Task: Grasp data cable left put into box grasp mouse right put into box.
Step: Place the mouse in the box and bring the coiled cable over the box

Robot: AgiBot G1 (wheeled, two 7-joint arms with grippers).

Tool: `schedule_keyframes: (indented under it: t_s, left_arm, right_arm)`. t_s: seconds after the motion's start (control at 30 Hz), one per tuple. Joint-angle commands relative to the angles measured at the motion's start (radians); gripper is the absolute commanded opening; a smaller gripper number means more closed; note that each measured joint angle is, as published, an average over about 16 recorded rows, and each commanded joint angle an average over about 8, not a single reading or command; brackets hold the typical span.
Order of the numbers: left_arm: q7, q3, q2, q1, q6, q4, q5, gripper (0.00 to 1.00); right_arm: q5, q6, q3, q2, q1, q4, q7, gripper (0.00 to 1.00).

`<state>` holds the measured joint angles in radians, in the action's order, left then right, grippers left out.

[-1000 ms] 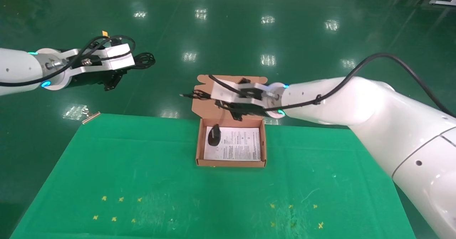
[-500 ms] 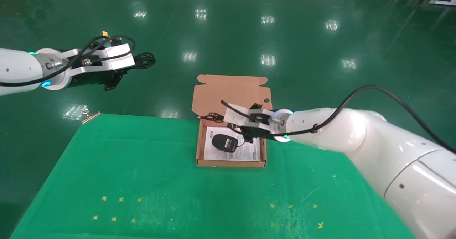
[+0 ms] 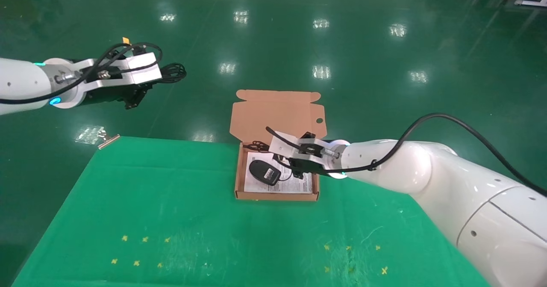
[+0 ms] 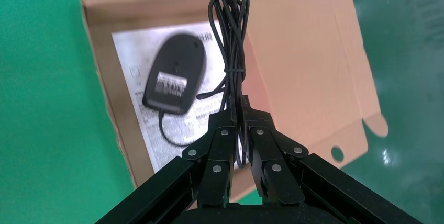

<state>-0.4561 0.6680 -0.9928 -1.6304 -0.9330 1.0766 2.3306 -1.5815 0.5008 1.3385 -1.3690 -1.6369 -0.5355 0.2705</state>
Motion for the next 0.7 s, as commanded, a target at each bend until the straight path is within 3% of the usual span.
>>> schedule_keyframes:
  t_s: [0.03, 0.07, 0.1, 0.5, 0.7]
  left_arm:
    - [0.000, 0.000, 0.000, 0.000, 0.000, 0.000, 0.000, 0.00]
    - [0.000, 0.000, 0.000, 0.000, 0.000, 0.000, 0.000, 0.00]
    - [0.000, 0.000, 0.000, 0.000, 0.000, 0.000, 0.000, 0.00]
    - [0.023, 0.019, -0.034, 0.038, 0.020, -0.006, -0.011, 0.00]
    - [0.059, 0.040, -0.098, 0.097, 0.088, -0.035, -0.031, 0.00]
  right_arm:
    - [0.002, 0.002, 0.013, 0.000, -0.004, 0.007, 0.008, 0.89]
    - [0.003, 0.004, 0.019, 0.000, -0.005, 0.007, 0.009, 0.99]
    - [0.003, 0.006, 0.021, 0.000, -0.006, 0.006, 0.010, 1.00]
    - [0.007, 0.008, 0.038, 0.046, -0.014, -0.049, 0.023, 1.00]
    - [-0.010, 0.007, 0.039, 0.136, -0.040, -0.113, 0.056, 1.00]
